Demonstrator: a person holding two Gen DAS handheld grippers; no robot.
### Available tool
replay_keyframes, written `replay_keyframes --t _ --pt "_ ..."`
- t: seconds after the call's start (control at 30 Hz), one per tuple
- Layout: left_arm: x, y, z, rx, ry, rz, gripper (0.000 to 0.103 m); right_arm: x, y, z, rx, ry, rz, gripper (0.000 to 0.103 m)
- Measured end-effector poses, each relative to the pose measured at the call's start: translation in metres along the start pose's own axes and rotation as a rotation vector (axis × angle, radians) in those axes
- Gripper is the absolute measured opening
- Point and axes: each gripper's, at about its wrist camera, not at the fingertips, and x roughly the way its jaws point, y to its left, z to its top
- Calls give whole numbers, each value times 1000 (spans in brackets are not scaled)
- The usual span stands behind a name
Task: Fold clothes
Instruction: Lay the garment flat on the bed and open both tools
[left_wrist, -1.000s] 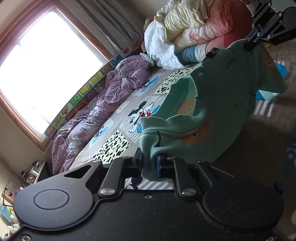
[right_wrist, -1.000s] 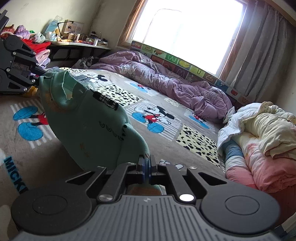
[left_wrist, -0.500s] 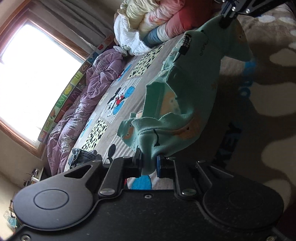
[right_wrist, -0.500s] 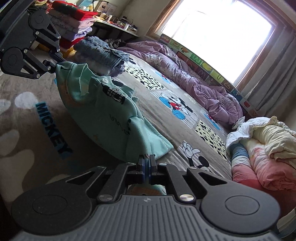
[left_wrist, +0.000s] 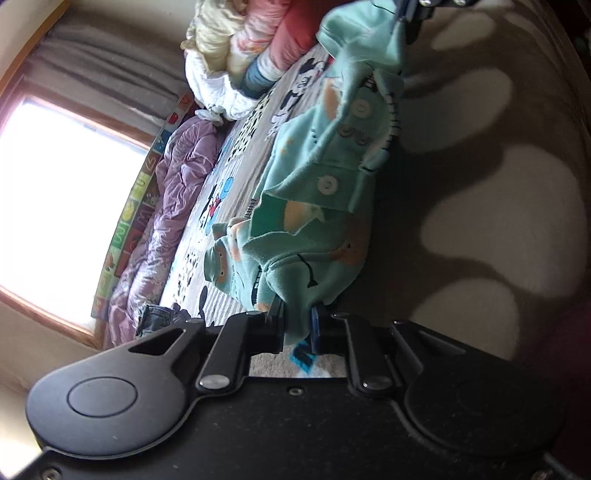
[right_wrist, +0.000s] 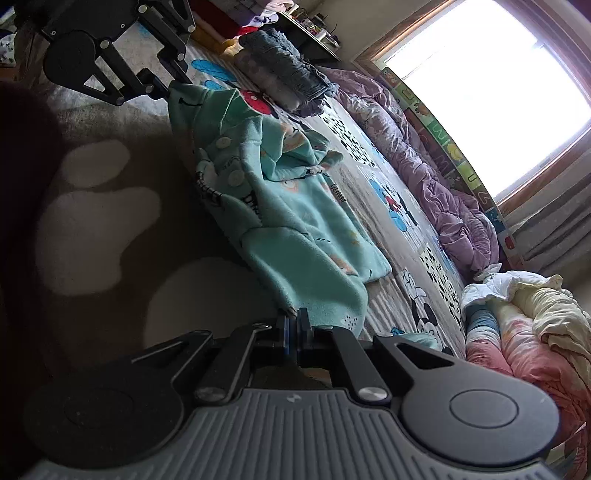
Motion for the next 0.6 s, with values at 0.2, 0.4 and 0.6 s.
replay_keyframes --t 0.2,0.4,0.6 --pt "-8 -18 -12 89 -10 26 11 1 19 -6 -2 37 21 6" --pt "-19 -13 -25 65 2 -20 11 -7 38 -6 -49 57 88 15" --pt "-42 2 -34 -13 17 -114 14 -31 42 -8 -68 55 160 19"
